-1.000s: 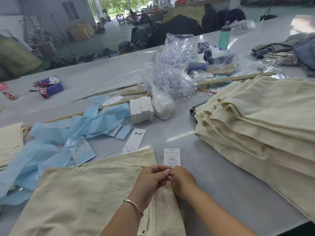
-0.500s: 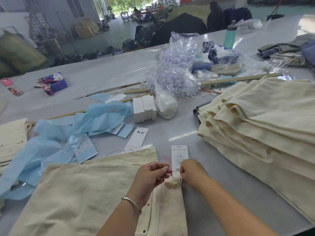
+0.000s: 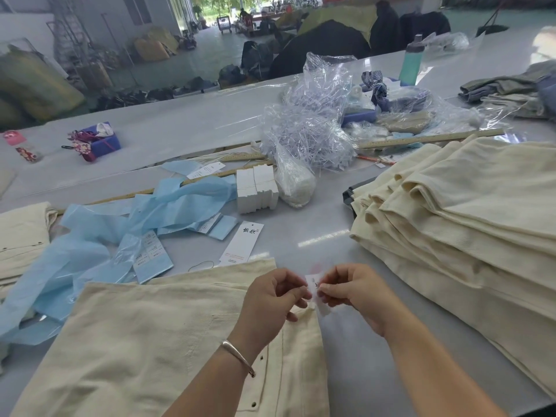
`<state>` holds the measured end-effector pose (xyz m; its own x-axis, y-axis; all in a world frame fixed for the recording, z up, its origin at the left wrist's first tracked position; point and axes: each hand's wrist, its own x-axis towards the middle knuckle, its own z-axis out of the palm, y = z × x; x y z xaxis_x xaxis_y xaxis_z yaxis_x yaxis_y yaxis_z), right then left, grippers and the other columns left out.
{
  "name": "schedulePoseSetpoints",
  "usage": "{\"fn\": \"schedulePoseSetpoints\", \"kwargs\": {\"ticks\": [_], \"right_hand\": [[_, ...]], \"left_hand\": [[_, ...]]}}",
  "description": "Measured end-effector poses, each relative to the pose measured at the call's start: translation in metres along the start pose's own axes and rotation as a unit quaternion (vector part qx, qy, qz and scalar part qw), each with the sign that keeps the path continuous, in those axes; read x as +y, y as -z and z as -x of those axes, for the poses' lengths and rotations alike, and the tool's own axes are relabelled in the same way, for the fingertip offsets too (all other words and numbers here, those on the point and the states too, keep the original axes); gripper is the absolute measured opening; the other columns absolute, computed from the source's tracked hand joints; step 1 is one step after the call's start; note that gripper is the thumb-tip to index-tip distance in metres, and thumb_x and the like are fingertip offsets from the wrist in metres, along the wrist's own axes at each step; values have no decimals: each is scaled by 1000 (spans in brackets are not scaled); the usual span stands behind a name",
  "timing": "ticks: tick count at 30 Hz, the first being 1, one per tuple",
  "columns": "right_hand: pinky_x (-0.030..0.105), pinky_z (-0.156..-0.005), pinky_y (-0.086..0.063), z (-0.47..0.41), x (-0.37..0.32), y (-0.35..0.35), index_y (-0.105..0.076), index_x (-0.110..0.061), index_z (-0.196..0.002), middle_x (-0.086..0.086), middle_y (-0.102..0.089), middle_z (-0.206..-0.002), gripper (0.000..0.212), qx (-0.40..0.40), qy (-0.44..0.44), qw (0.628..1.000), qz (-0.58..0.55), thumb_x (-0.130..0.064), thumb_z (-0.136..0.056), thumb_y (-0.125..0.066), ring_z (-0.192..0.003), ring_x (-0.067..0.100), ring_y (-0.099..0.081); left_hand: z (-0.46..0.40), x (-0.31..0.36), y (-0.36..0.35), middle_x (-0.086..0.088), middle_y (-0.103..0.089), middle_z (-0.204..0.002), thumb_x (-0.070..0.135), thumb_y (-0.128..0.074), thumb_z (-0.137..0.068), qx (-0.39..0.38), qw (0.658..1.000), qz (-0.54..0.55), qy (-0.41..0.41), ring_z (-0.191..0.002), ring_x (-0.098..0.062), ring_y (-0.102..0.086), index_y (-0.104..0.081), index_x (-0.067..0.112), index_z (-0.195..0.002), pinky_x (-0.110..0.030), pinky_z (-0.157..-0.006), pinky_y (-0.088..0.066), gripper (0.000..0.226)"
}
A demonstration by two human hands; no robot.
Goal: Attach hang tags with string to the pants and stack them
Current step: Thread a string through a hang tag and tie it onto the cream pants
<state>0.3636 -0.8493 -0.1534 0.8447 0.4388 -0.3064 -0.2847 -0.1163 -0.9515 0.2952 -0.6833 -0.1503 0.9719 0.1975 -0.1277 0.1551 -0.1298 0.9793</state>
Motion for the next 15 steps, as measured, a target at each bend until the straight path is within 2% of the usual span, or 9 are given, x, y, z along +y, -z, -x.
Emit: {"fn": "schedulePoseSetpoints", "kwargs": {"ticks": [2, 4, 6, 10, 15], "right_hand": [[22, -55, -50, 2, -4, -1, -65, 0, -72, 14, -66, -65, 17, -12, -15, 998, -55, 14, -82, -60, -58, 19, -61], [21, -51, -49, 3, -6, -4, -62, 1, -73, 13, -65, -62, 18, 7, -8, 999, -42, 16, -82, -57, -54, 20, -58], [22, -52, -49, 5, -8, -6, -62, 1, -73, 14, -66, -63, 18, -2, 11, 998, -59, 15, -83, -56, -54, 20, -58], [24, -56, -49, 6, -11, -5, -64, 0, -81, 18, -65, -70, 13, -65, 46, 983, -164, 12, -82, -59, -58, 21, -59], [24, -56, -50, 5, -2, -12, -63, 2, -93, 18, -63, -70, 16, -77, 51, 972, -216, 13, -82, -56, -59, 22, -58]], "left_hand": [[3, 1, -3, -3, -72, -72, 0, -64, -88, -2, 999, -29, -20, -62, -10, -64, -63, 13, -81, -23, -48, -48, 14], [5, 0, -3, 0, -72, -73, 2, -63, -89, 4, 998, -57, -33, -62, -9, -63, -63, 17, -81, -22, -50, -47, 16], [7, -1, -2, 1, -71, -74, 5, -64, -89, 15, 996, -77, -44, -62, -7, -63, -64, 21, -79, -20, -52, -46, 19], [9, 0, 2, 3, -70, -72, 5, -67, -87, 38, 994, -77, -71, -62, -6, -61, -66, 26, -75, -16, -55, -44, 23], [9, 2, 4, 11, -66, -67, 7, -68, -87, 44, 990, -87, -100, -62, -4, -59, -66, 25, -75, -14, -62, -45, 23]]}}
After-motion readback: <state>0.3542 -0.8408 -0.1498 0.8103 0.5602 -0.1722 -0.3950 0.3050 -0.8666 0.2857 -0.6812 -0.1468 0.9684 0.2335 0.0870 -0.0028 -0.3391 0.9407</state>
